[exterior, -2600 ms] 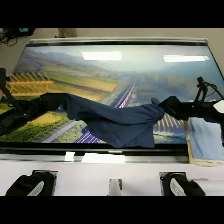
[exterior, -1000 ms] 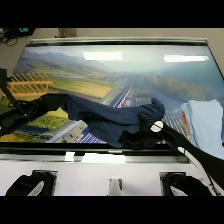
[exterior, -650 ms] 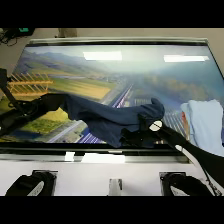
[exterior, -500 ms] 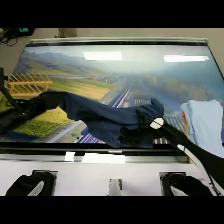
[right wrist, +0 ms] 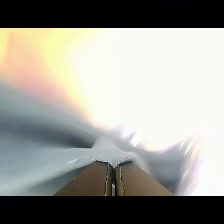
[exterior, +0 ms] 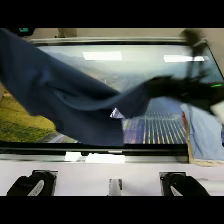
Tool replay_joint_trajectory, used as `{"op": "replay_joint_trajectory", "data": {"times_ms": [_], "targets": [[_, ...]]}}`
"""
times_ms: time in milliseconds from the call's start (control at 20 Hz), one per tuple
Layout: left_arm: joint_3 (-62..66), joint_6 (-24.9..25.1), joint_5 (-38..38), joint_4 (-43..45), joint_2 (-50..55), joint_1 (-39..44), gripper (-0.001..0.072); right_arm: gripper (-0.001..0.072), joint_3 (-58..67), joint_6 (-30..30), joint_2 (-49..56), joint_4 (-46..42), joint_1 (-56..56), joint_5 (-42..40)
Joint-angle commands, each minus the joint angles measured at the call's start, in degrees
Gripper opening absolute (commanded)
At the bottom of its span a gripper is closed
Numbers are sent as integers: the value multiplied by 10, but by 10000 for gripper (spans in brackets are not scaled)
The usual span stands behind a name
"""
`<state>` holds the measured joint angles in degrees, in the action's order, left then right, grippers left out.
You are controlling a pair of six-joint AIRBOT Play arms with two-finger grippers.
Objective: Fold the shirts.
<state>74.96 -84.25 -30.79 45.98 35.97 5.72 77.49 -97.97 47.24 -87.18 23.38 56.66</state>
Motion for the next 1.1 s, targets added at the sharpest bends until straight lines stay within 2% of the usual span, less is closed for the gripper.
{"op": "replay_joint_trajectory", "data": {"times_ms": [0,200,400,500,650,750,850,1050], "targets": [[165,11,24,1,0,-9,28,22,178,-56,-59,-240,0,-2],[281,10,12,-11,0,-9,28,22,294,-56,-74,-259,0,2],[311,11,-19,-18,0,-9,28,22,314,-56,-74,-254,0,6],[311,10,-29,23,3,-9,28,22,314,-56,-72,-266,0,12],[310,0,-44,137,22,-9,27,22,313,-56,-55,-330,0,68],[311,-20,-66,189,56,-9,27,22,313,-65,-24,-380,0,126],[310,-20,-123,212,106,-9,27,23,312,-71,27,-417,0,174],[309,-20,-221,212,235,-9,28,24,312,-100,170,-425,0,179]]}}
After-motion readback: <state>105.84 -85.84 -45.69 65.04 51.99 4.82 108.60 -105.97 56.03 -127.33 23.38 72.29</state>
